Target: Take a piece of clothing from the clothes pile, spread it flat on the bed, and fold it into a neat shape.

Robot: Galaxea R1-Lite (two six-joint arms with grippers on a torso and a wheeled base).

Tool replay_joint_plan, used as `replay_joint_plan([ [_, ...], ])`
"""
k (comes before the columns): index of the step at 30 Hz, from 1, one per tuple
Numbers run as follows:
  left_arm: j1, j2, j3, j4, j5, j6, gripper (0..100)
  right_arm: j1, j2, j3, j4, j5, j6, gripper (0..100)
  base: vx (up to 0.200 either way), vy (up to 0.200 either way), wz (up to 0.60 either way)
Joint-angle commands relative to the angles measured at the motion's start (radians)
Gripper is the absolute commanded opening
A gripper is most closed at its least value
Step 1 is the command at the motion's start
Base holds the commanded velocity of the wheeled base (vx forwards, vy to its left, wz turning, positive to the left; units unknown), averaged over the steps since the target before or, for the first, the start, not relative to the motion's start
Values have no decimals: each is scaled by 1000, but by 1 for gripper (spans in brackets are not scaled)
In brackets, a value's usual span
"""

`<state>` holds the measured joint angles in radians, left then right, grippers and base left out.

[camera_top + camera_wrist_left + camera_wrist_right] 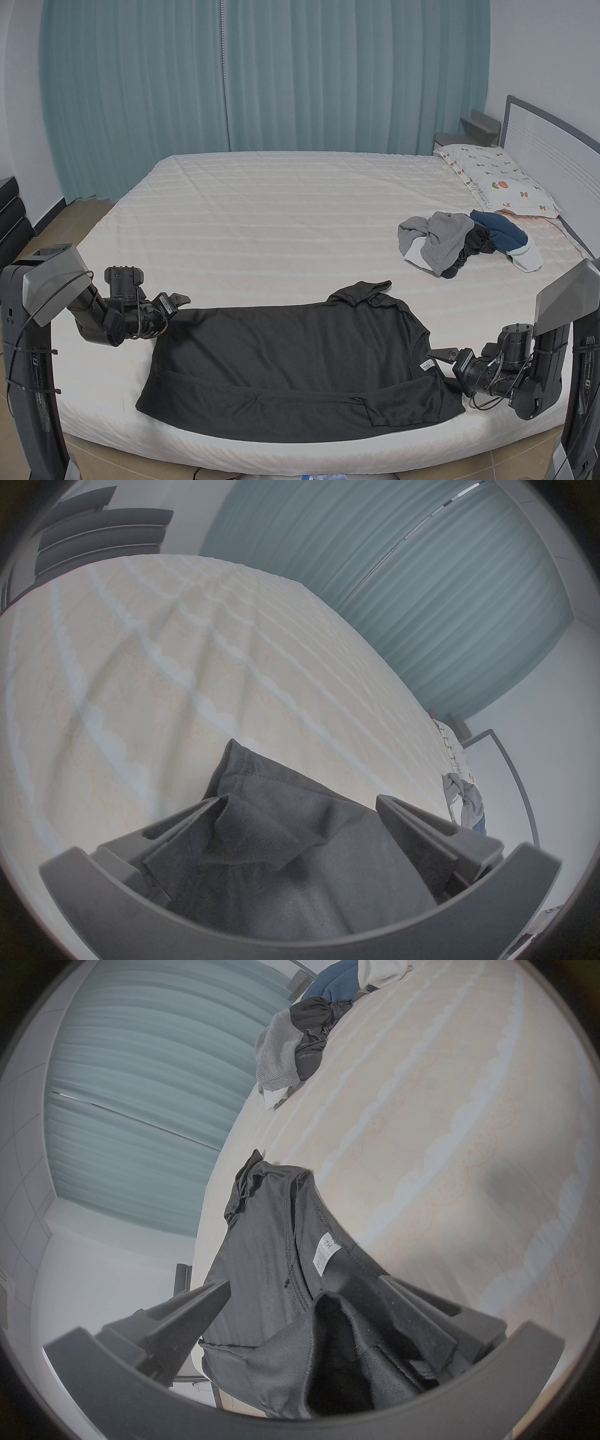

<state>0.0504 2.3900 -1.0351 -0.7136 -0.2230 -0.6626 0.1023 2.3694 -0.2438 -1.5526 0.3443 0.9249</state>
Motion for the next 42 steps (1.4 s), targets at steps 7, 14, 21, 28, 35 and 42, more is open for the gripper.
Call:
replay_joint_plan([
  [7, 0, 83, -102, -6, 80, -26, 100, 0, 1, 0, -11, -1, 0, 100, 0, 0, 0],
  [14, 17, 78, -152, -7, 88, -155, 100, 0, 2, 0, -11, -1, 0, 100, 0, 0, 0],
  [21, 35, 84, -186, -7, 86, -198, 100, 2, 2, 0, -11, -1, 0, 100, 0, 0, 0],
  [28, 55, 87, -218, -7, 86, -256, 100, 2, 2, 0, -12, -1, 0, 100, 0, 0, 0],
  [35, 68, 23, -129, 2, -1, -252, 100, 0, 2, 0, -11, 1, 0, 100, 0, 0, 0],
  [42, 65, -17, -33, 2, -110, -137, 100, 0, 1, 0, -11, -1, 0, 100, 0, 0, 0],
])
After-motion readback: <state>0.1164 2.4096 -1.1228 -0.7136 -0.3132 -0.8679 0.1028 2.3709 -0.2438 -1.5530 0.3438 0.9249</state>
